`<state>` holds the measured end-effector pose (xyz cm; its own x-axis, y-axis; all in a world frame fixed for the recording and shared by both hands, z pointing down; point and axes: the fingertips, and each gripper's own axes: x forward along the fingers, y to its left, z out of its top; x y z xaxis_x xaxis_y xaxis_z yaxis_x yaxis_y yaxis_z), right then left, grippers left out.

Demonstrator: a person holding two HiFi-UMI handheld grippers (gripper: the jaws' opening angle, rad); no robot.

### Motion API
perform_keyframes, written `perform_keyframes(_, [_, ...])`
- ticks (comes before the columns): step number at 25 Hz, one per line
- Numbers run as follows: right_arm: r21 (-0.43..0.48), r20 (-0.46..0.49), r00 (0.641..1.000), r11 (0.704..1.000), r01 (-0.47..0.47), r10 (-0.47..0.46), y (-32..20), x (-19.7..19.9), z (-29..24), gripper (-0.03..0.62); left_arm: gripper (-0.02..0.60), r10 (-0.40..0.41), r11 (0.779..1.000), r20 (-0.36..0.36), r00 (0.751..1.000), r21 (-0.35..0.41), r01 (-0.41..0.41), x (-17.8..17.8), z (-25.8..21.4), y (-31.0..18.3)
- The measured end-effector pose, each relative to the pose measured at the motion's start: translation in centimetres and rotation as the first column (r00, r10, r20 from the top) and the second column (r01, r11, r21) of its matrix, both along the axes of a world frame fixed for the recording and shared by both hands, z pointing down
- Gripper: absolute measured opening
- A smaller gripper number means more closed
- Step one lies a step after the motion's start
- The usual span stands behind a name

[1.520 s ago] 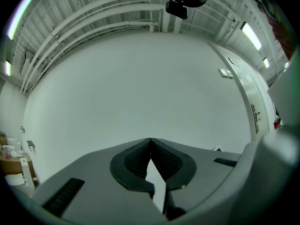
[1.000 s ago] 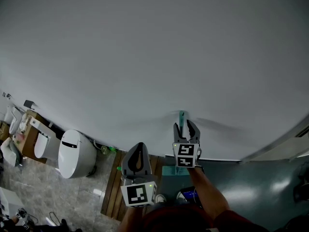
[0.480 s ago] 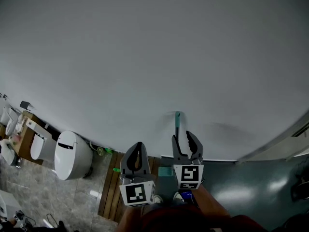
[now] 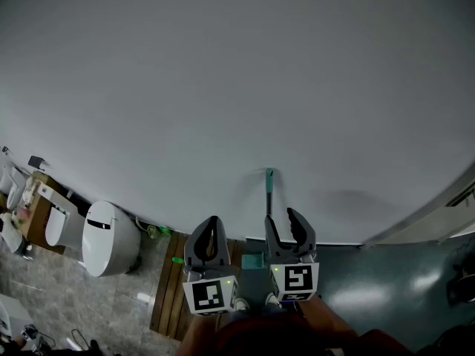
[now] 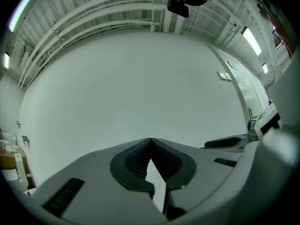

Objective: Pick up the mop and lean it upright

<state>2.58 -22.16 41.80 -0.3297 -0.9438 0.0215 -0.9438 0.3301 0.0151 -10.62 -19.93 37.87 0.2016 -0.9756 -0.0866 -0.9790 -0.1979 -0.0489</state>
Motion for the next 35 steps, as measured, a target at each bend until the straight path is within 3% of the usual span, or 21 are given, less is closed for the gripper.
perform_keyframes(4, [0.012, -0.008, 1.000, 1.000, 0.007, -0.007, 0.5, 0.1, -0.5, 0.188, 0.014, -0.006, 1.000, 0.004, 1.000, -0.013, 0.006, 0.2, -0.2, 0.2])
perform_keyframes(10, [0.094, 0.010, 1.000, 0.996, 0.012, -0.013, 1.3, 0.1, -2.7, 0.096, 0.014, -0.001, 1.000, 0.002, 1.000, 0.001, 0.001, 0.4, -0.5, 0.4])
perform_keyframes(17, [0.114, 0.026, 0.999, 0.993, 0.026, -0.029, 2.0, 0.0, -3.9, 0.024, 0.014, 0.009, 1.000, -0.026, 1.000, 0.003, -0.008, 0.9, -0.4, 0.4])
perform_keyframes(35, [0.106, 0.048, 0.999, 0.994, 0.003, -0.009, 2.7, -0.2, -4.8, 0.018, 0.014, 0.015, 1.000, -0.031, 0.999, 0.003, -0.015, 0.6, -1.2, 1.4])
